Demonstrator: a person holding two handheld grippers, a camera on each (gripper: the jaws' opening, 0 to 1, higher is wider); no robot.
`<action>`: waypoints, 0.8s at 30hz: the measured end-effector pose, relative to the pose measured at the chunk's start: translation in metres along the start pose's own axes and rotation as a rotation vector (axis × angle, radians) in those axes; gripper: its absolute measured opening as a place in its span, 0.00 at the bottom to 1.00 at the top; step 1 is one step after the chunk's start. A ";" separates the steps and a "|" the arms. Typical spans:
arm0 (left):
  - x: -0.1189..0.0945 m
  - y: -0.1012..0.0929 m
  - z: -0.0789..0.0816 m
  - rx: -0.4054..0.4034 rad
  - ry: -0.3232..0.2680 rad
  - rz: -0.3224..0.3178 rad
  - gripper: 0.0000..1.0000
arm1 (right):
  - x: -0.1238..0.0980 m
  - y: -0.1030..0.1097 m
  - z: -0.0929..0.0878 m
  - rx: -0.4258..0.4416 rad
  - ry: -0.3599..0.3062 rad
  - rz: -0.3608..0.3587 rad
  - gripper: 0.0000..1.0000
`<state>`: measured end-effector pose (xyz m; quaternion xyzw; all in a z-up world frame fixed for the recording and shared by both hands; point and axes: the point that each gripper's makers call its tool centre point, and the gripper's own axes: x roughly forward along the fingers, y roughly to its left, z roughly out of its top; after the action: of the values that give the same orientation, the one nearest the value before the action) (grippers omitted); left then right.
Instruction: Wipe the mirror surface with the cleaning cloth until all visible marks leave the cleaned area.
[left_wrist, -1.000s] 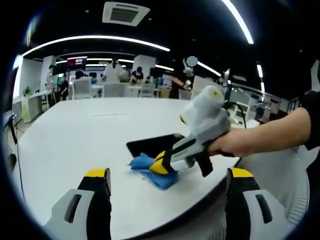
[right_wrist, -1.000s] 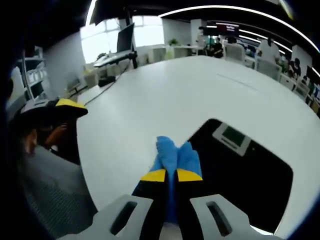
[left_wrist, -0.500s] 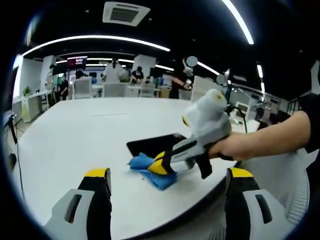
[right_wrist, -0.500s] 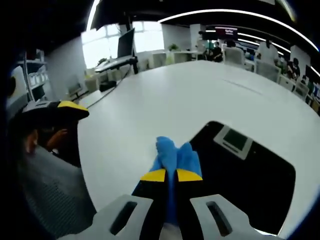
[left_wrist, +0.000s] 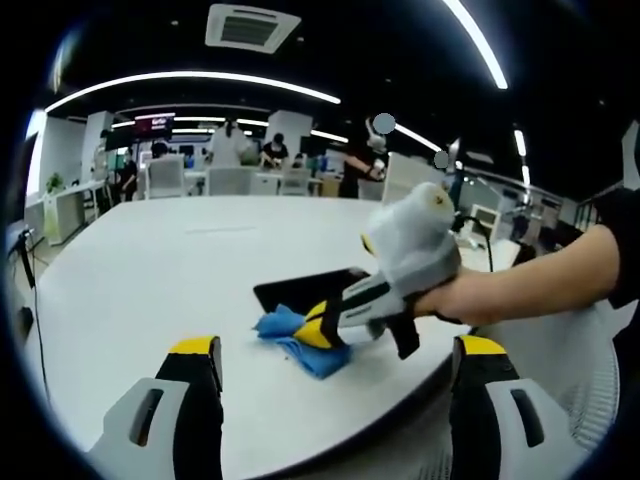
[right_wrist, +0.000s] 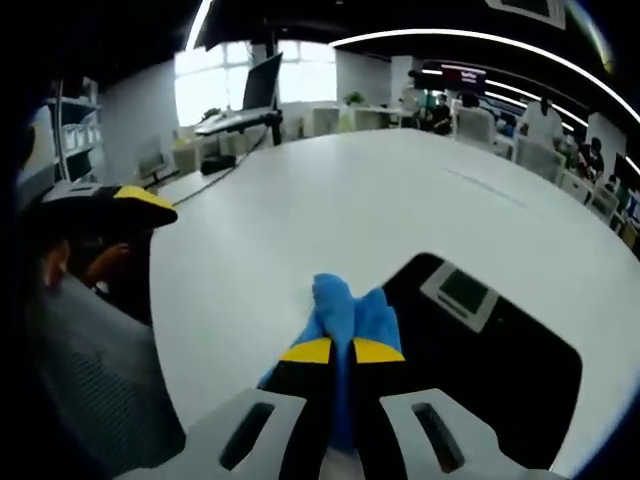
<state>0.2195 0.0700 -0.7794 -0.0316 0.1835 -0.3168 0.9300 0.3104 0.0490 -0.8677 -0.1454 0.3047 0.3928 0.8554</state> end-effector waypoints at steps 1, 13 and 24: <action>0.000 0.000 0.000 0.000 0.001 0.001 0.95 | 0.001 -0.001 0.001 0.005 0.000 0.000 0.00; 0.000 0.000 -0.002 -0.002 0.012 0.001 0.95 | 0.014 -0.015 0.011 0.013 0.012 -0.014 0.00; 0.001 0.000 -0.003 -0.003 0.020 -0.003 0.94 | 0.027 -0.033 0.022 0.046 0.000 -0.046 0.00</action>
<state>0.2187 0.0696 -0.7821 -0.0301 0.1931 -0.3185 0.9276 0.3587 0.0542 -0.8676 -0.1328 0.3103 0.3662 0.8672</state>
